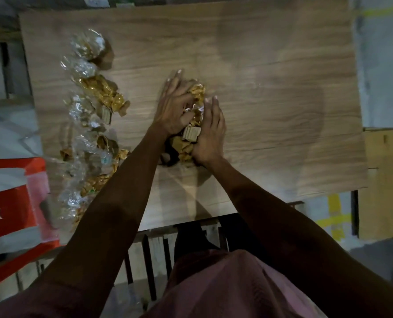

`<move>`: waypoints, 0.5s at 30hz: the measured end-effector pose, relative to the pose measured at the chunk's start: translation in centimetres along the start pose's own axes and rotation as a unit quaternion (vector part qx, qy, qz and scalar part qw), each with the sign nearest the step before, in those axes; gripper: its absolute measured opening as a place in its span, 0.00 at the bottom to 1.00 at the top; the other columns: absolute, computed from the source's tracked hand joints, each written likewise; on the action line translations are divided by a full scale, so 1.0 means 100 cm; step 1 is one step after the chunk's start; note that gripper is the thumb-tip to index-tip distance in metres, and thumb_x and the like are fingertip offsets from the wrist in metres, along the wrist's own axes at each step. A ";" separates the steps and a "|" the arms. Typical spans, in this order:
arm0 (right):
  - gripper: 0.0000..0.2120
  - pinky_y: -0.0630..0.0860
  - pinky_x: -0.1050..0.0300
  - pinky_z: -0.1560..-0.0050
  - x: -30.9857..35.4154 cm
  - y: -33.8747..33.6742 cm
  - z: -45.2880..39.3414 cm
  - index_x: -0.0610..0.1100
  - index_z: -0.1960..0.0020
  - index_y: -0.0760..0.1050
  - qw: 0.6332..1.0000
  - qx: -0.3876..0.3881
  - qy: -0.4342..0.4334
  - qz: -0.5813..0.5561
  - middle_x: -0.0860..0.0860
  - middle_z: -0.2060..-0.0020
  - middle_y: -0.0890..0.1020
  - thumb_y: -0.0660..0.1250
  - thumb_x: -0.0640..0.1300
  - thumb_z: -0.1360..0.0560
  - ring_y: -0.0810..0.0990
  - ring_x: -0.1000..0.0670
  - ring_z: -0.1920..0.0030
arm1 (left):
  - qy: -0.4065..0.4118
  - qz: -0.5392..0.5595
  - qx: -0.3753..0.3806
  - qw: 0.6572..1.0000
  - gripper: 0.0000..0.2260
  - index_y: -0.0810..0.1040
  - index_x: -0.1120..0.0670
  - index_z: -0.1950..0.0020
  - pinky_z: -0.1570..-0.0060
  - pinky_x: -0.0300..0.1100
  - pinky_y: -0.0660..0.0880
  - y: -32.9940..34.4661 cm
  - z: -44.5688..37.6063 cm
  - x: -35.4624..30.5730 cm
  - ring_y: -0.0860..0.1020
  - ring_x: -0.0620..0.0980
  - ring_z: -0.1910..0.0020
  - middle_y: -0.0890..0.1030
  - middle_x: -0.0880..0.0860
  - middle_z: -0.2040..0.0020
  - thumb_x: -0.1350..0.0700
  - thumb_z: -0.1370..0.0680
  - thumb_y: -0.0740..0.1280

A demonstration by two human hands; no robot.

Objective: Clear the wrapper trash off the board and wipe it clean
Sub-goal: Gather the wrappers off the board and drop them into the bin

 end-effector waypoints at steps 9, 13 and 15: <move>0.57 0.47 0.29 0.22 -0.006 0.002 -0.006 0.54 0.16 0.46 0.984 0.140 -0.039 -0.100 0.51 0.16 0.43 0.58 0.82 0.35 0.46 0.37 0.17 | 0.021 0.052 -0.103 0.993 0.09 0.80 0.64 0.61 0.34 0.58 0.76 -0.007 0.006 -0.007 0.84 0.60 0.48 0.86 0.61 0.51 0.63 0.37 0.64; 0.52 0.45 0.26 0.22 -0.008 -0.001 -0.001 0.48 0.16 0.49 0.981 0.134 -0.076 -0.116 0.42 0.16 0.46 0.57 0.75 0.31 0.43 0.37 0.16 | 0.014 0.097 -0.076 0.992 0.07 0.79 0.63 0.63 0.44 0.56 0.81 -0.011 0.010 -0.008 0.85 0.60 0.45 0.87 0.62 0.48 0.63 0.35 0.62; 0.47 0.47 0.25 0.23 -0.005 0.000 0.000 0.45 0.17 0.52 0.985 0.119 -0.083 -0.093 0.39 0.16 0.48 0.54 0.71 0.27 0.45 0.36 0.16 | 0.000 0.106 -0.014 0.994 0.10 0.83 0.63 0.54 0.36 0.51 0.77 -0.010 0.014 -0.002 0.80 0.59 0.36 0.84 0.62 0.40 0.61 0.28 0.64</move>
Point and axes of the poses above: each hand's wrist, its own z-axis away from the middle knuckle, its own y-axis out of the palm, x = y × z, the point moved 8 cm from there along -z, towards the middle knuckle
